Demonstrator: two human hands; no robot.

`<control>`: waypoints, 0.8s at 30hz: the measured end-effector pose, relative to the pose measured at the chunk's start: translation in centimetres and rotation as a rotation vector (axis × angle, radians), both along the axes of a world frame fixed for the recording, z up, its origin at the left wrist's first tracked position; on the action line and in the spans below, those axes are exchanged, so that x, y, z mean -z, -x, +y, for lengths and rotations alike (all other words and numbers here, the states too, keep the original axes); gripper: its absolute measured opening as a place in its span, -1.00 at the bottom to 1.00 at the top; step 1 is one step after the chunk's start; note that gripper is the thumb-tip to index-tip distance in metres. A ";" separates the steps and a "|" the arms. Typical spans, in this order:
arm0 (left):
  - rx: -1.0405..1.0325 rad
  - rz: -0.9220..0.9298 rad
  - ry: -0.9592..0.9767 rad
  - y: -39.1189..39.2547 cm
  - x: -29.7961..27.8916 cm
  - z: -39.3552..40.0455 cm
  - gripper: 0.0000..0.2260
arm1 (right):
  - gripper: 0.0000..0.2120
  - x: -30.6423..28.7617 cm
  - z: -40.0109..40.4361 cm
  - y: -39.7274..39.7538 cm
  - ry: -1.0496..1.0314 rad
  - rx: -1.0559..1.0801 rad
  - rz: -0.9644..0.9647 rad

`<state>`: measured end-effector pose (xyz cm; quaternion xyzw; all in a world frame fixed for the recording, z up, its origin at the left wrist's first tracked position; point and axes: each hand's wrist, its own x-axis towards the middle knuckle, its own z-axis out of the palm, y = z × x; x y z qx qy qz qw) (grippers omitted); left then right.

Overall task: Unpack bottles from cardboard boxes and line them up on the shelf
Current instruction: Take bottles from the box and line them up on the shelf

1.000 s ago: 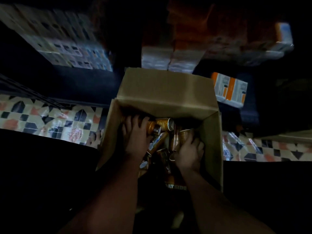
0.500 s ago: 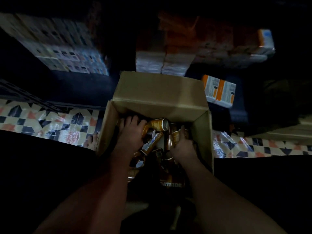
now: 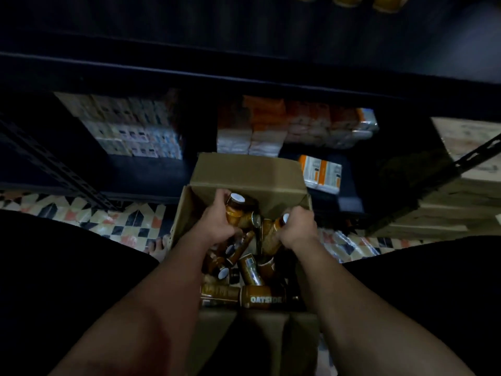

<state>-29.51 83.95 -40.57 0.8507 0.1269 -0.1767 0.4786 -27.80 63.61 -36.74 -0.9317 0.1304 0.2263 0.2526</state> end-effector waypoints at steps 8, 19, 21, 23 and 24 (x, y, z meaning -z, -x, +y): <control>0.245 -0.309 0.007 -1.9 -11.9 -0.1 -0.32 | -0.43 -11.2 -1.0 -1.9 -0.348 -0.022 -0.170; 0.071 -0.876 0.083 -2.7 -29.7 -0.4 -0.38 | -0.47 -27.7 -1.7 -1.3 -0.941 -0.178 -0.470; -0.003 -0.958 0.093 -3.3 -31.7 -0.5 -0.33 | -0.48 -29.6 -1.7 -2.0 -0.967 -0.246 -0.601; -0.071 -1.029 0.115 -4.3 -33.2 -0.6 -0.33 | -0.48 -30.9 -1.4 -3.1 -0.980 -0.274 -0.689; -0.104 -1.051 0.126 -5.0 -33.8 -0.7 -0.33 | -0.49 -31.3 -1.2 -3.7 -0.991 -0.278 -0.718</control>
